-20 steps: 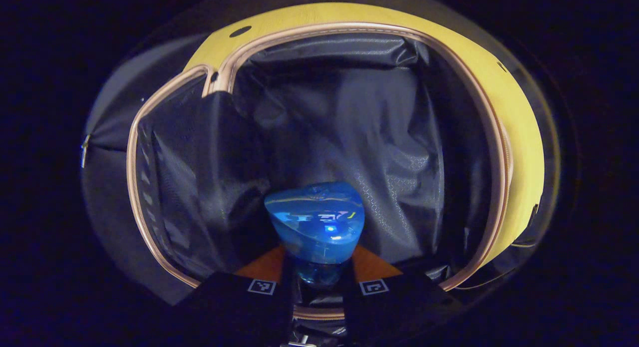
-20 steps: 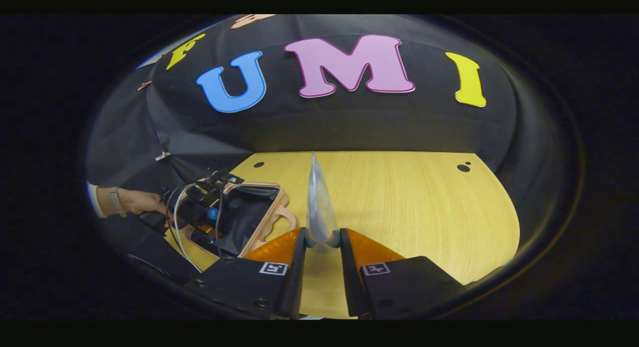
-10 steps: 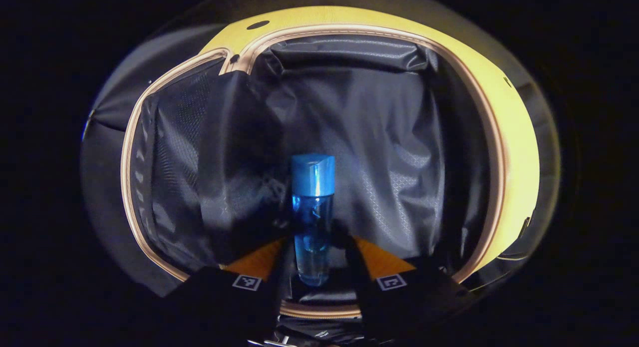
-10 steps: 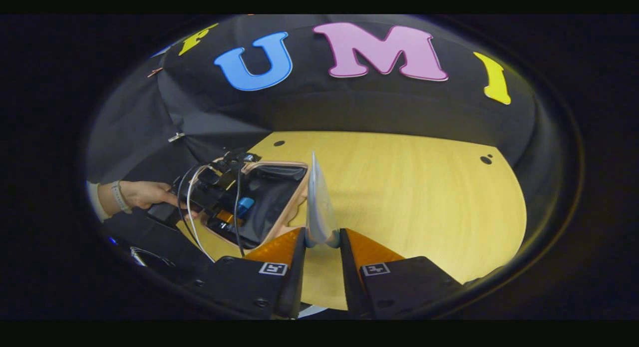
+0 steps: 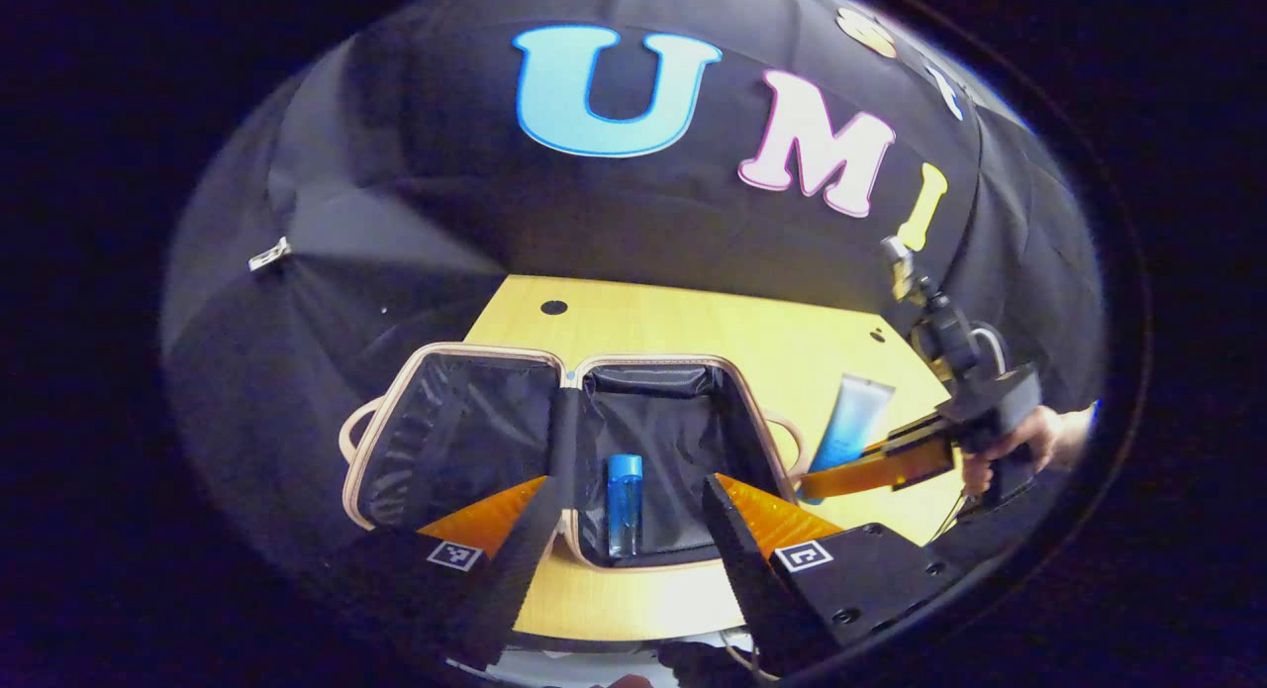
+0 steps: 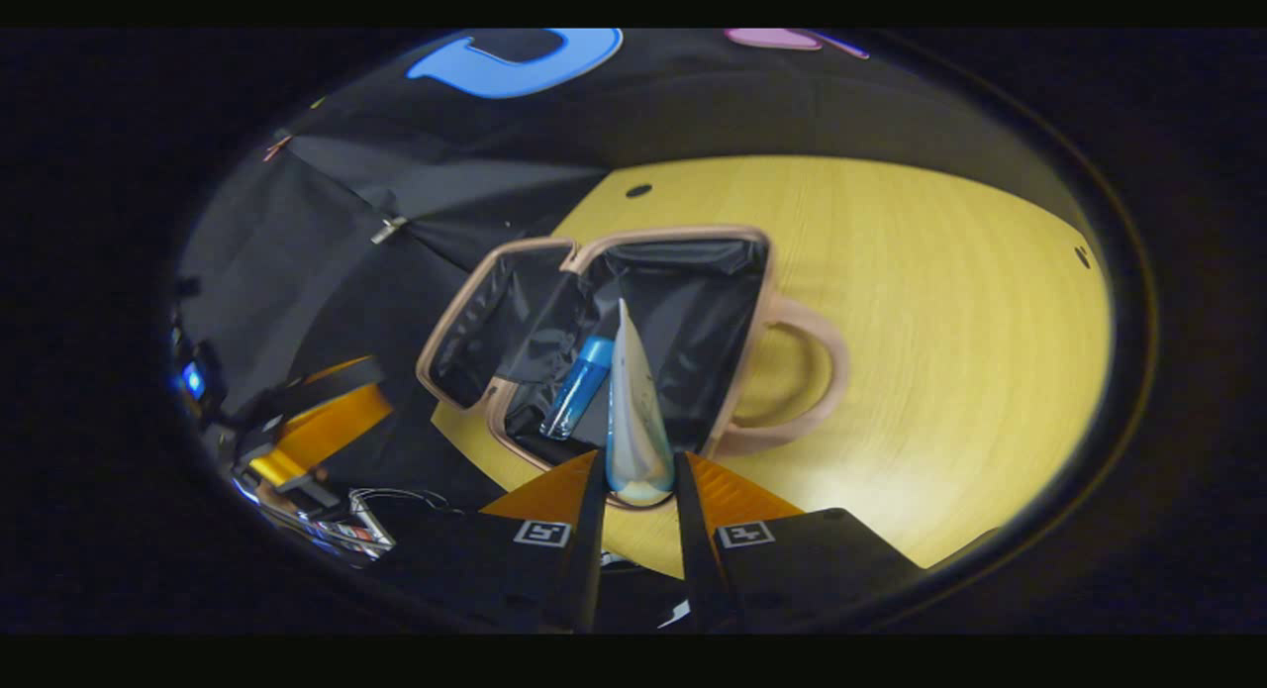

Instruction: First open the suitcase, pack the skin care products into it, and then close the suitcase.

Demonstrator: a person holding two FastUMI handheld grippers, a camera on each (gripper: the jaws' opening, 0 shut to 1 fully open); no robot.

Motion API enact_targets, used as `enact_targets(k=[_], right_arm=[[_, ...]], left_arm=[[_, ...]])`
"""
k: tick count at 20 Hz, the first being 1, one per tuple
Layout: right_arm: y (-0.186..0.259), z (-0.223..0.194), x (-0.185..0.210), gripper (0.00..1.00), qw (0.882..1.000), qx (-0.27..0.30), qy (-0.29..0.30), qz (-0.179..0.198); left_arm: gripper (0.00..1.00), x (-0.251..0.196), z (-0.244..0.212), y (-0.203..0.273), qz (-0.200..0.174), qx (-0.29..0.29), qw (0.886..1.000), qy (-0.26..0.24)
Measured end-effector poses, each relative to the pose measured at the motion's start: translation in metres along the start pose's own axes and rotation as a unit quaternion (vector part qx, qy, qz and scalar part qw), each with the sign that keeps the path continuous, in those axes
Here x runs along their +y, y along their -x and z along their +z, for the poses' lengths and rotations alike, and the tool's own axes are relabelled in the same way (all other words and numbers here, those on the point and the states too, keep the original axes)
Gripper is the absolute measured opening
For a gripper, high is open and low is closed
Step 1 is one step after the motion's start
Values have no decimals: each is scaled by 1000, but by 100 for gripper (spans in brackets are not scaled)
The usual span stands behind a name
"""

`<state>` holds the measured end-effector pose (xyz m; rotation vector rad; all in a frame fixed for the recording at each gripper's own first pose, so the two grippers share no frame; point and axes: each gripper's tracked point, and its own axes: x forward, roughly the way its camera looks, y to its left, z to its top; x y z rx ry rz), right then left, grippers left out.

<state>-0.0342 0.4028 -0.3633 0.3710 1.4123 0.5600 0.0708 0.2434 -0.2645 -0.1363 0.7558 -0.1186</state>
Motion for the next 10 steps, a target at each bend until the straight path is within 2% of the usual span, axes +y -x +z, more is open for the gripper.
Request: enact_targets(k=[1, 5, 9, 10], right_arm=[[-16, 0, 3, 39, 1000, 25, -18, -2], [-71, -2, 5, 39, 991, 102, -79, -42], [-99, -26, -5, 39, 977, 165, -106, -86], [-106, -28, -5, 39, 976, 165, -108, -90]], left_arm=[[96, 10, -7, 13, 11, -9, 999, 29], [96, 58, -51, 82, 62, -24, 988, 143], [96, 100, -93, 137, 111, -26, 972, 207], [96, 104, -101, 148, 117, -22, 969, 216]])
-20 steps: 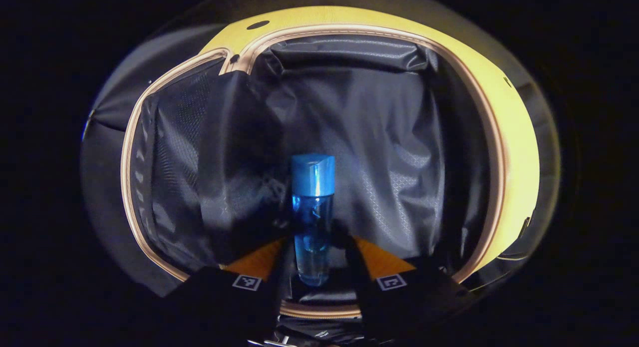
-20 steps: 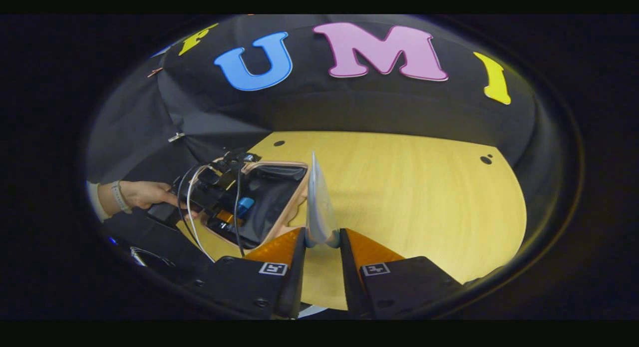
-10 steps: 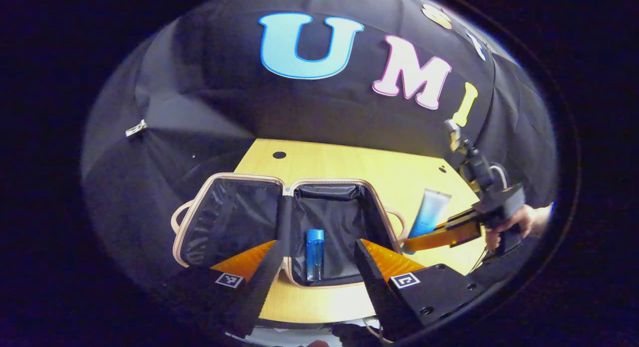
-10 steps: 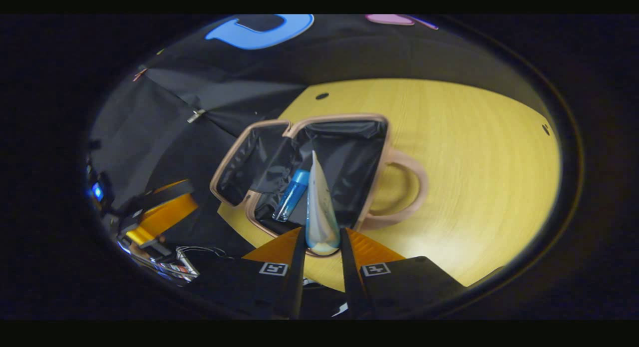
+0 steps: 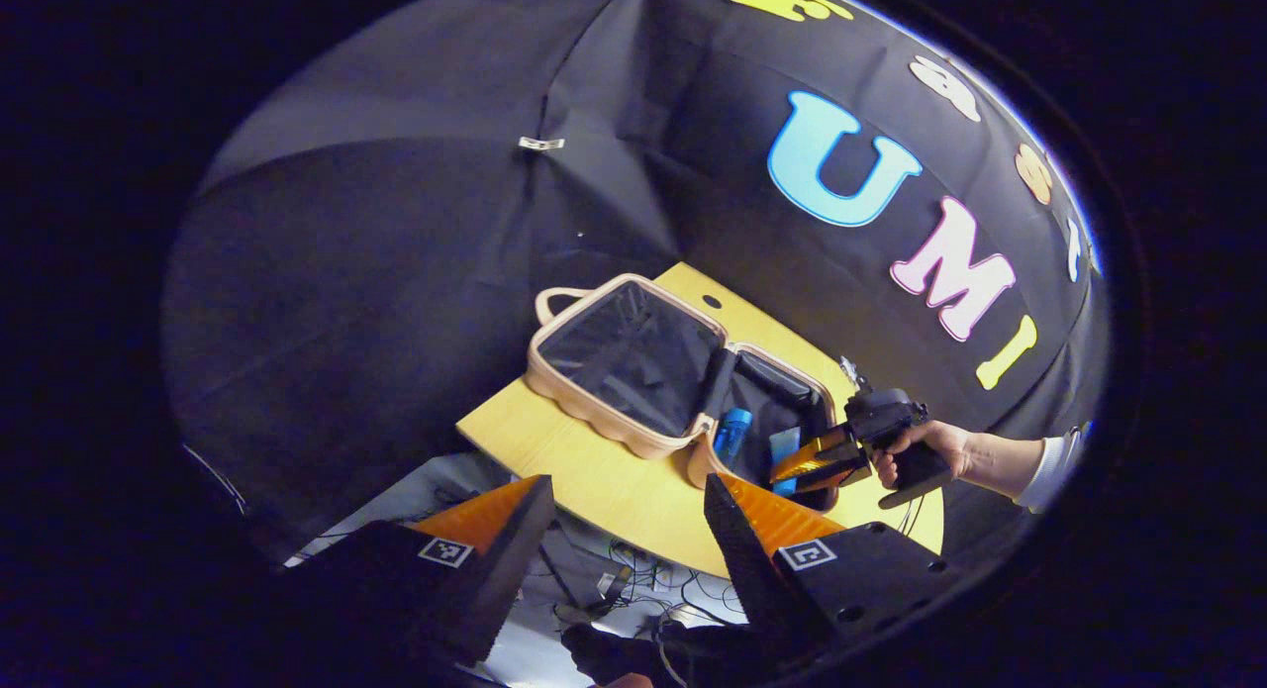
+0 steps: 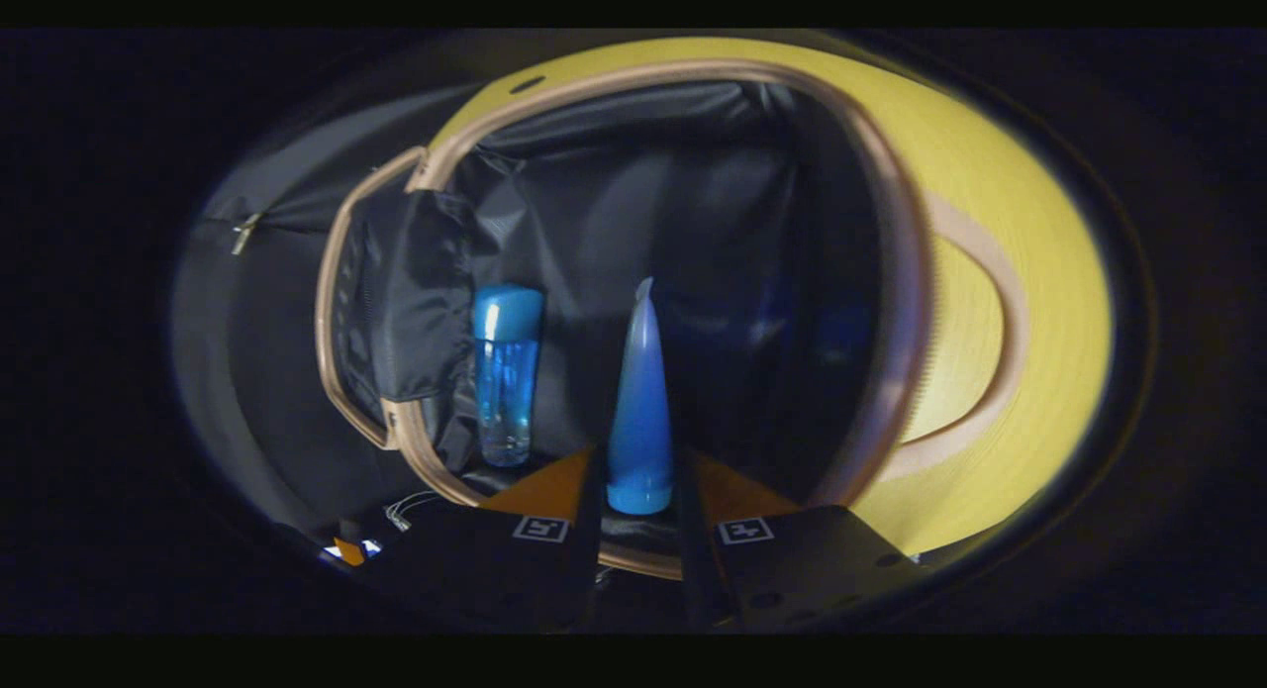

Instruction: First open the suitcase, pack the skin care products into it, and then close the suitcase.

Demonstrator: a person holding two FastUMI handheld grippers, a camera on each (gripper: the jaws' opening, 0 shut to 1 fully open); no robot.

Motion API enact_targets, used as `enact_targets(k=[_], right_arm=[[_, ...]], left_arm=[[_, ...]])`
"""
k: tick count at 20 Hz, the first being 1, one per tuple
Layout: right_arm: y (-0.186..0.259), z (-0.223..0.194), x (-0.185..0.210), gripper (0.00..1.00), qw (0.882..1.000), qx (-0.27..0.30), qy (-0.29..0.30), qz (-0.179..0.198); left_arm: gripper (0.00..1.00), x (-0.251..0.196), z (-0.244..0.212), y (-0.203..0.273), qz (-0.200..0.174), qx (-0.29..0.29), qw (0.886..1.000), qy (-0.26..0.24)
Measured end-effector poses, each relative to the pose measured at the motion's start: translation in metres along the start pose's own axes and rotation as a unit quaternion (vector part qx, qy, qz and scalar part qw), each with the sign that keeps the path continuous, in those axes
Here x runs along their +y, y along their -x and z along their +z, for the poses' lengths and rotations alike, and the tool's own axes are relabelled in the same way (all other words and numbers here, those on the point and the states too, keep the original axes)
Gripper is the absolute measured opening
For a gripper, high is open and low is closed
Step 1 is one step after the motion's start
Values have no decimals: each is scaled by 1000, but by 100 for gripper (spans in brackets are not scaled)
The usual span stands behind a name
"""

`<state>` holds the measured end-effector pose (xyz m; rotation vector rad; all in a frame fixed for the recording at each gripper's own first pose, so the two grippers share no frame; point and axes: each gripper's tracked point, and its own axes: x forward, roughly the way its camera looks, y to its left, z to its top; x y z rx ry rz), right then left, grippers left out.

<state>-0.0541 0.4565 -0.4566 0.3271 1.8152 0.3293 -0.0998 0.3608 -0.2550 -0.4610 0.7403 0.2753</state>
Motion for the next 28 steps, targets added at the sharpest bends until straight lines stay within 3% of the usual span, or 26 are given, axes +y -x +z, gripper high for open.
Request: enact_targets(k=[2, 3, 4, 5, 6, 7, 8, 11, 13, 14, 16, 19, 22, 25, 26, 27, 28], right_arm=[[2, 2, 7, 39, 1000, 7, -15, -4], [1, 1, 7, 46, 1000, 13, -27, -11], [0, -2, 6, 32, 999, 20, -35, -13], [2, -6, 6, 46, 999, 27, -41, -9], [4, -10, 10, 47, 999, 31, -41, -1], [9, -14, 17, 36, 999, 36, -34, 18], [21, -17, 27, 36, 998, 38, -21, 48], [60, -20, 37, 87, 993, 16, 10, 118], [94, -22, 39, 87, 985, -16, 29, 172], [112, -25, 35, 81, 980, -29, 41, 194], [141, -31, 22, 86, 973, -62, 63, 213], [162, -44, -5, 87, 968, -125, 82, 201], [181, -75, -18, 87, 961, -178, 89, 190], [224, -67, -27, 86, 935, -304, 72, 169], [246, -68, -32, 75, 923, -340, 61, 168], [266, -68, -39, 87, 914, -368, 51, 162], [285, -68, -52, 87, 908, -388, 42, 152]], left_arm=[[96, 30, -3, 11, 22, 0, 1000, 5], [96, 42, -5, 12, 29, 0, 1000, 5], [96, 52, -12, 8, 42, 1, 999, 11], [96, 60, -15, 4, 49, 5, 999, 19], [96, 65, -17, -2, 50, 10, 998, 31], [96, 67, -18, -9, 48, 15, 998, 41], [96, 68, -19, -23, 47, 19, 998, 46], [96, 75, -4, -45, 44, 19, 998, 36], [96, 75, 18, -63, 32, 19, 999, 36], [96, 74, 30, -72, 29, 25, 999, 38], [96, 83, 54, -96, 25, 33, 999, 35], [96, 113, 106, -157, 49, 30, 998, 21], [96, 125, 139, -215, 49, 51, 997, 35], [96, 133, 158, -259, 68, 72, 995, -4], [96, 133, 164, -275, 76, 78, 994, -22], [96, 131, 169, -288, 79, 84, 993, -38], [96, 127, 169, -304, 84, 90, 991, -52]])
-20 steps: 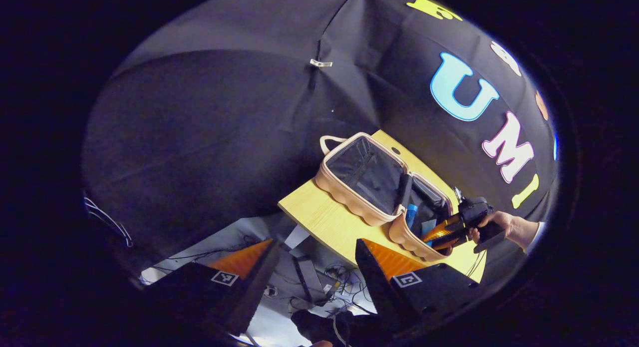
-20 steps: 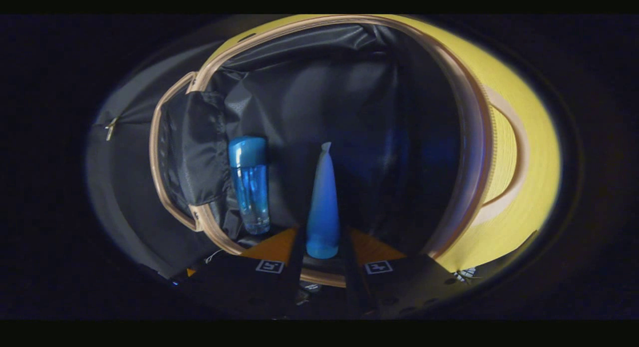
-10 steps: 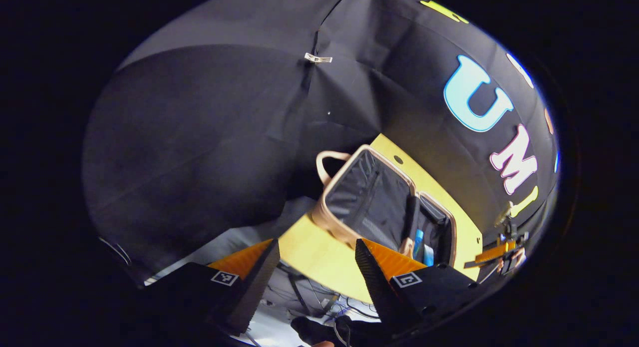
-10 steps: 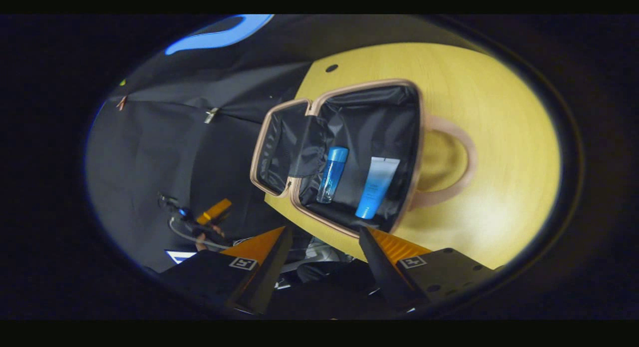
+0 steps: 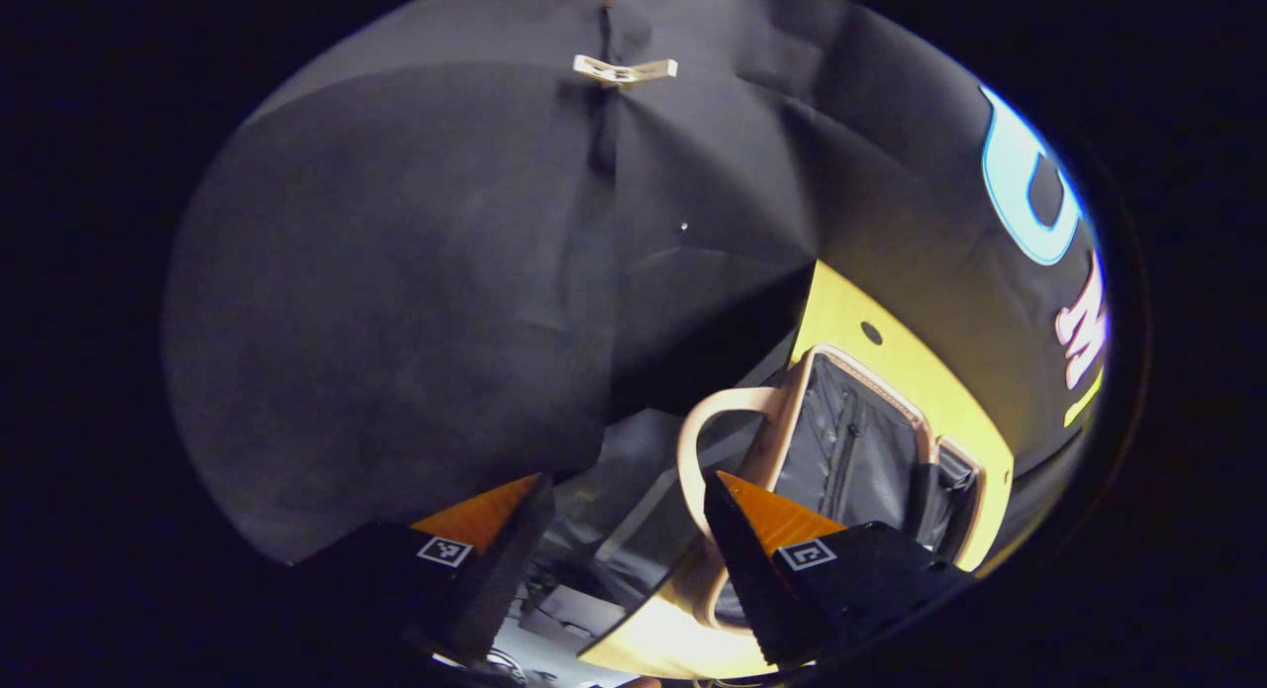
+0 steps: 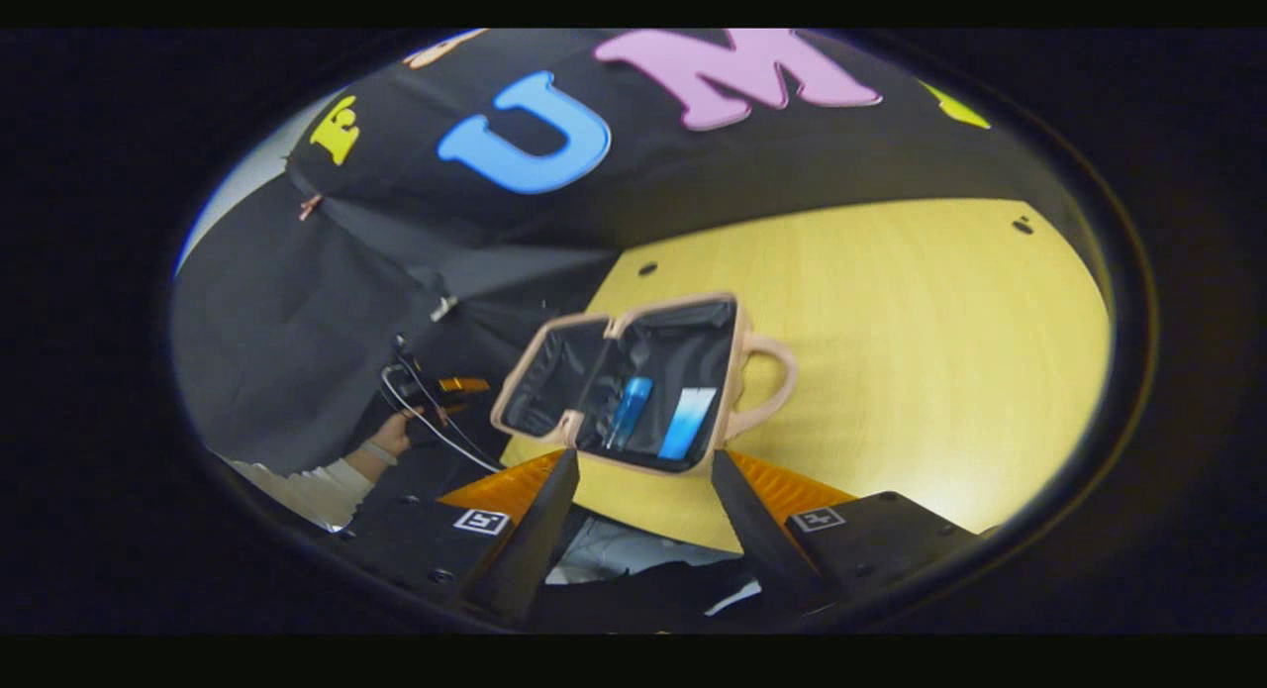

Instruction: First open the suitcase, pack the skin care products into it, and then close the suitcase.

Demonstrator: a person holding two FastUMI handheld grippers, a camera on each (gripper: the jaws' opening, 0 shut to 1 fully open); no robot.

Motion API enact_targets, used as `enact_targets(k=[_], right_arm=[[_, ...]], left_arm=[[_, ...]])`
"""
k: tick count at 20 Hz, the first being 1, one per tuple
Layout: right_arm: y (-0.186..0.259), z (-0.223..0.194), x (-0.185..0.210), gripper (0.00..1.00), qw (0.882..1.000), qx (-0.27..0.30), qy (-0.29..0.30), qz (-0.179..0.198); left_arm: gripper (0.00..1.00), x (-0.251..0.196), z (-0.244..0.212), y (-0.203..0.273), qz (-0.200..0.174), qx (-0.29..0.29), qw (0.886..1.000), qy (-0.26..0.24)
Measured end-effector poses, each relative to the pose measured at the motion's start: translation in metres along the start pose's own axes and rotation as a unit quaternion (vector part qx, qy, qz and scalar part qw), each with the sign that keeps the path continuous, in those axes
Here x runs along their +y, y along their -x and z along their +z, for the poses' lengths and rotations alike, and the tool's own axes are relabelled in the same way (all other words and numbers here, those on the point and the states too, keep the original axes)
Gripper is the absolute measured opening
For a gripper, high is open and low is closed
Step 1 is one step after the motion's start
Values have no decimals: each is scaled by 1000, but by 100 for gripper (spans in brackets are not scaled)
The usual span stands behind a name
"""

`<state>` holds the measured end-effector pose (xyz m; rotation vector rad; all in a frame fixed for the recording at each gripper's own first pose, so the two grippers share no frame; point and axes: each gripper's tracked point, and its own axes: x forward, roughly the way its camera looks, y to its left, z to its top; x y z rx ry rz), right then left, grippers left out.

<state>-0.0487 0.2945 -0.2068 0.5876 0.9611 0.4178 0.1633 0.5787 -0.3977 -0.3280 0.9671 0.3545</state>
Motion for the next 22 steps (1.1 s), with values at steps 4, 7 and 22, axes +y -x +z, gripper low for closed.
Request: enact_targets(k=[4, 7, 22], right_arm=[[49, 41, -49, 89, 996, -53, -8, -72], [53, 55, -65, 88, 992, -79, -27, -95], [94, 109, -84, 88, 976, -154, 51, -143]], left_arm=[[96, -13, 7, -37, 22, 32, 997, -59], [96, -14, 0, -59, 48, 70, 993, -85], [10, -69, 20, -18, 6, 20, 989, -149]])
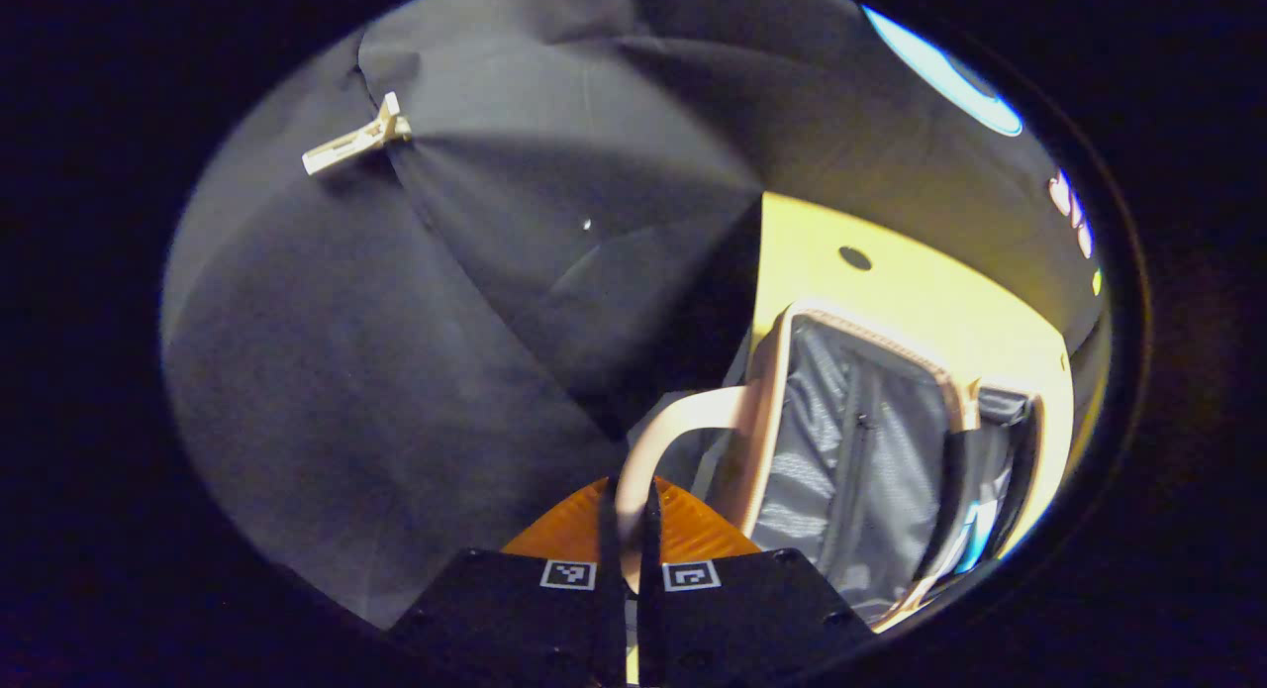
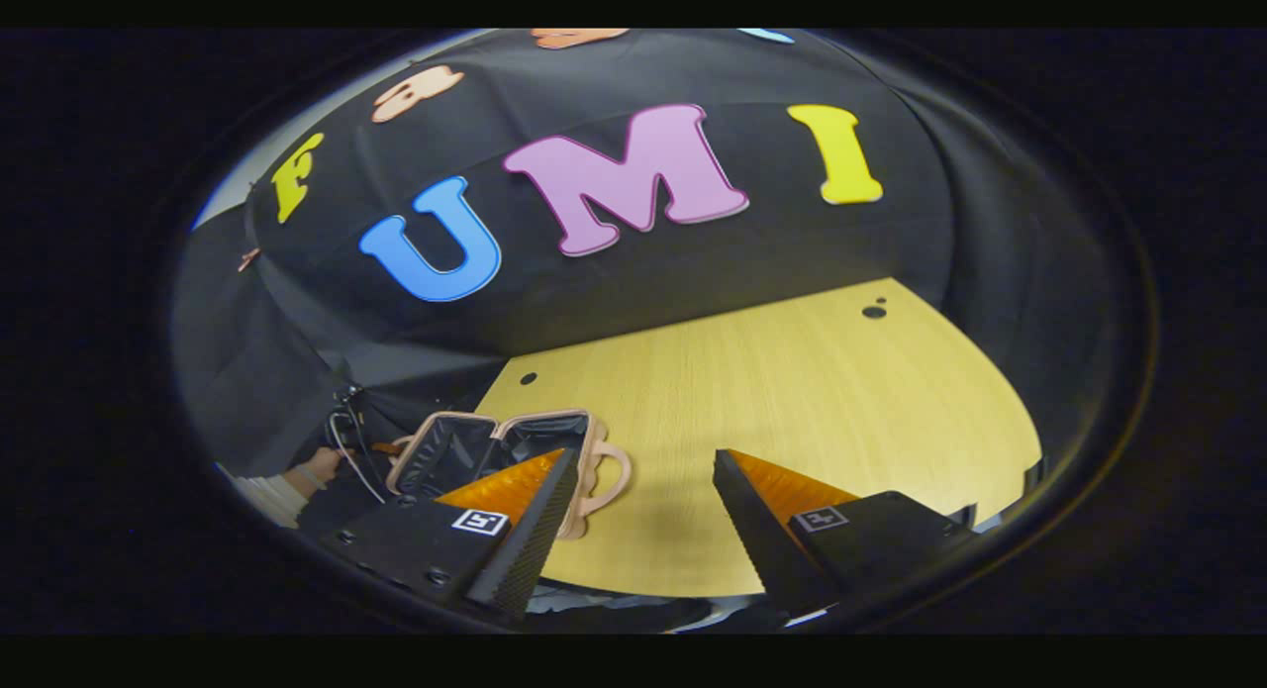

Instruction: First open the suitcase, pack the skin care products into it, and then close the suitcase.

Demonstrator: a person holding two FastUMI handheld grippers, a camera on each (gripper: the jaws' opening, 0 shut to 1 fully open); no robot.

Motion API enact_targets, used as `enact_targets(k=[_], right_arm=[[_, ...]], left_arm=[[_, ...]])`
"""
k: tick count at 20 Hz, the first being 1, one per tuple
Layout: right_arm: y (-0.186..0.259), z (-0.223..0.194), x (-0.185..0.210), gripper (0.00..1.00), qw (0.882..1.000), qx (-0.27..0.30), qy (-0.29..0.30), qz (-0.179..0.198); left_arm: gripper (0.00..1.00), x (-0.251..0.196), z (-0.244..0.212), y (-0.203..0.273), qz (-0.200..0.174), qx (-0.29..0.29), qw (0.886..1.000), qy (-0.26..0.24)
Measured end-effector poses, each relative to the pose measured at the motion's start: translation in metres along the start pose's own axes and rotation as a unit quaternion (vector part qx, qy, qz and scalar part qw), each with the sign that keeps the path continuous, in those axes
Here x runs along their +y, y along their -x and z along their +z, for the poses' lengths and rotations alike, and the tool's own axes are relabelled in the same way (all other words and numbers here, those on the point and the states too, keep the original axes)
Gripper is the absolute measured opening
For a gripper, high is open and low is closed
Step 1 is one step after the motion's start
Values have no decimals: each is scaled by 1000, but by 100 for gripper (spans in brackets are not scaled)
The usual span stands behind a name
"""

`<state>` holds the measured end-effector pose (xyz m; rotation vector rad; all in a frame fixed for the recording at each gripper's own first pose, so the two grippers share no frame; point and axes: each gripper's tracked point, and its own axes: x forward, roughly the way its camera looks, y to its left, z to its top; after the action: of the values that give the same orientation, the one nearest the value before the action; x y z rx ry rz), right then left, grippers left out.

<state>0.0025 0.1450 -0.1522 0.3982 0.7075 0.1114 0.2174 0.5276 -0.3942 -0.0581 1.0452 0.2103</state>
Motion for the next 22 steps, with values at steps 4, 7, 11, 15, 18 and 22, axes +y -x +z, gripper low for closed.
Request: enact_targets(k=[4, 7, 11, 15, 18, 22], right_arm=[[14, 51, -2, 88, 997, -68, 42, -1], [30, 79, -18, 88, 991, -111, 71, -7], [56, 96, -43, 88, 989, -136, 63, 5], [88, 96, -91, 88, 986, -148, 74, -10], [111, 93, -116, 88, 986, -152, 71, -23], [140, 84, -149, 88, 985, -156, 55, -45]], left_arm=[[8, -23, 16, 38, -48, -62, 997, 5], [8, -36, 30, 78, -96, -104, 990, 13], [8, -66, 35, 114, -143, -139, 980, -9], [8, -120, 29, 136, -187, -157, 969, -39], [8, -181, 7, 135, -221, -150, 961, -69], [8, -248, -52, 114, -245, -90, 962, -83]])
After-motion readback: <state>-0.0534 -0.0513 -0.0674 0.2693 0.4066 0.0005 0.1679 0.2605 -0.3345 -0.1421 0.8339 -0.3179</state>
